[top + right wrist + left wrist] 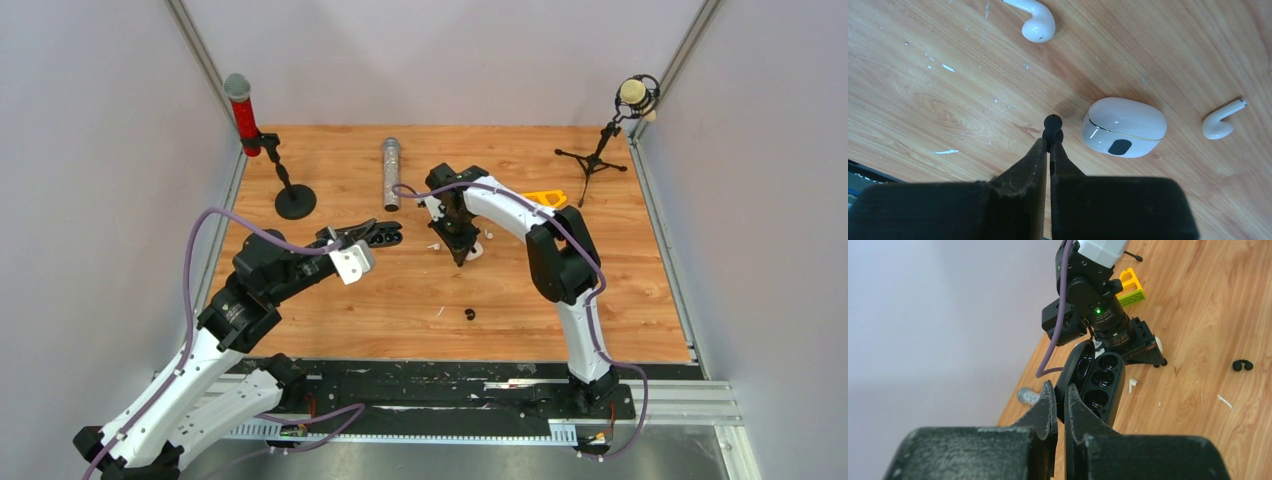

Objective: Insert the wireless bluetooth earbuds into the charging case
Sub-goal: Place the earbud at the center of the board.

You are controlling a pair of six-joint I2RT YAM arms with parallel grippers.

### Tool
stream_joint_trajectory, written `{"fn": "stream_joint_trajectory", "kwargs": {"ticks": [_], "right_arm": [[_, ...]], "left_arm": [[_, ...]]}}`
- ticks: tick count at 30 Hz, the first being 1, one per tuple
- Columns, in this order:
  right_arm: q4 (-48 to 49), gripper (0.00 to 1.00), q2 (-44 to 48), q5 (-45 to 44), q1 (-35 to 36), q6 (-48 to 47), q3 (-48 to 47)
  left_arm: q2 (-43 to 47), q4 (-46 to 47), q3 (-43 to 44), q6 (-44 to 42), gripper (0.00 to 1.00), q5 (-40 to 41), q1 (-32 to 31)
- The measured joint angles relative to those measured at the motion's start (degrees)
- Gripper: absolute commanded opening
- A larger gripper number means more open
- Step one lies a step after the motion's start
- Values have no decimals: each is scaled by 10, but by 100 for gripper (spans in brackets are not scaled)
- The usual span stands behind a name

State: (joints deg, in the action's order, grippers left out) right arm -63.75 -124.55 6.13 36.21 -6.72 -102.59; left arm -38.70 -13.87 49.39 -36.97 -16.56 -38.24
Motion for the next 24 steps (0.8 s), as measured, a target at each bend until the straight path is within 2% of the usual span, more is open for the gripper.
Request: {"fn": "stream_joint_trajectory", "kwargs": {"ticks": [11,18,24], "right_arm": [[-3,0,-12,-27,1,3,-1],[-3,24,-12,-30,2,7,-1],[-3,28,-12,-32,2,8,-2]], "left_arm": [[0,0,0,0,0,2,0],[0,0,0,0,0,2,0],[0,0,0,0,0,2,0]]}}
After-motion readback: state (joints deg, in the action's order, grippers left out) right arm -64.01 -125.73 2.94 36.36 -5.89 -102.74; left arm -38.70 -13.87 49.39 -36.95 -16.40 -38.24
